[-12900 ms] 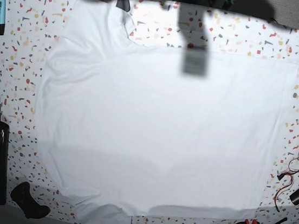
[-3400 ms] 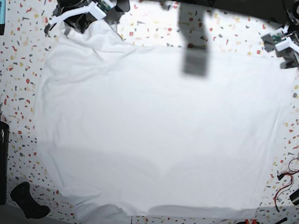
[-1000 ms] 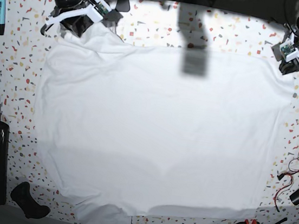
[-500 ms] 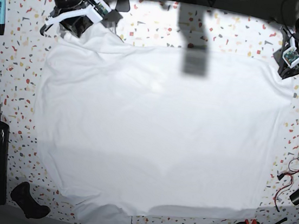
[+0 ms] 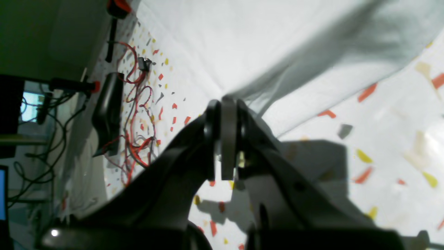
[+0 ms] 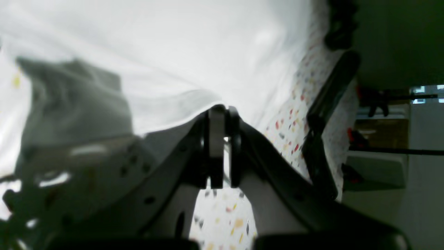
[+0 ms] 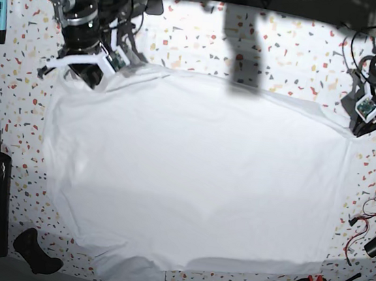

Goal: Fold the T-shirt properly
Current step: 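Lift the collar edge and carry it over toward the hem with both grippers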

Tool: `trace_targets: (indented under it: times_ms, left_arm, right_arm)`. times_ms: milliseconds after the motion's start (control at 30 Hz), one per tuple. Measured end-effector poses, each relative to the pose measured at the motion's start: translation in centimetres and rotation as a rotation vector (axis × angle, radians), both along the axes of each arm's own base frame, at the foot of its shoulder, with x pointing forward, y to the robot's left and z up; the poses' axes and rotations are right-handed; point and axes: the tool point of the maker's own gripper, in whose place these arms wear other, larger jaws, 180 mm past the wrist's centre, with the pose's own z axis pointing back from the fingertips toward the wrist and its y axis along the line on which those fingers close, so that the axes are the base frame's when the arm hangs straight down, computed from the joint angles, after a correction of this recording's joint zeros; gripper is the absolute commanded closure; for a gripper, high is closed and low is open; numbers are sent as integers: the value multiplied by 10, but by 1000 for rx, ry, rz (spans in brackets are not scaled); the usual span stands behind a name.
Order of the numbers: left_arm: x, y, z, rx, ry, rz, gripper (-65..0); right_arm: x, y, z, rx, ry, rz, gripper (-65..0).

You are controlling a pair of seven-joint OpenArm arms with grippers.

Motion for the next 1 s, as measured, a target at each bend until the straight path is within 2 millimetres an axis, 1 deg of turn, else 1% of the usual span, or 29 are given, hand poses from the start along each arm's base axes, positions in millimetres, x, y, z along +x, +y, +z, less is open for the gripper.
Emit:
trace_targets:
  times_ms: [100, 200, 300, 367, 467, 633, 800, 900, 1000]
  left_arm:
    - [11, -4, 8, -63, -30, 29, 0]
    - [18, -6, 2, -120, -10, 110, 0]
    - [22, -20, -1, -178, -16, 131, 0]
    - [27, -27, 0, -206, -32, 147, 0]
    - [35, -32, 3, -227, -46, 162, 0]
    - [46, -24, 5, -200, -29, 208, 0]
    - [62, -21, 15, -203, -60, 213, 0]
    - [67, -17, 14, -206, -60, 224, 0]
    - [72, -9, 5, -208, -37, 253, 0]
  right_arm:
    - [13, 11, 5, 94, -8, -18, 0]
    - [25, 26, 7, 182, -11, -21, 0]
    - [39, 38, 6, 235, -35, -23, 0]
    - [52, 38, 5, 241, -50, -39, 0]
    - [70, 33, 3, 238, -66, -69, 0]
    - [91, 24, -3, 235, -66, -101, 0]
    - [103, 26, -3, 313, -46, -118, 0]
    - [112, 26, 7, 325, -69, -117, 0]
    - [124, 27, 21, 330, -106, -112, 0]
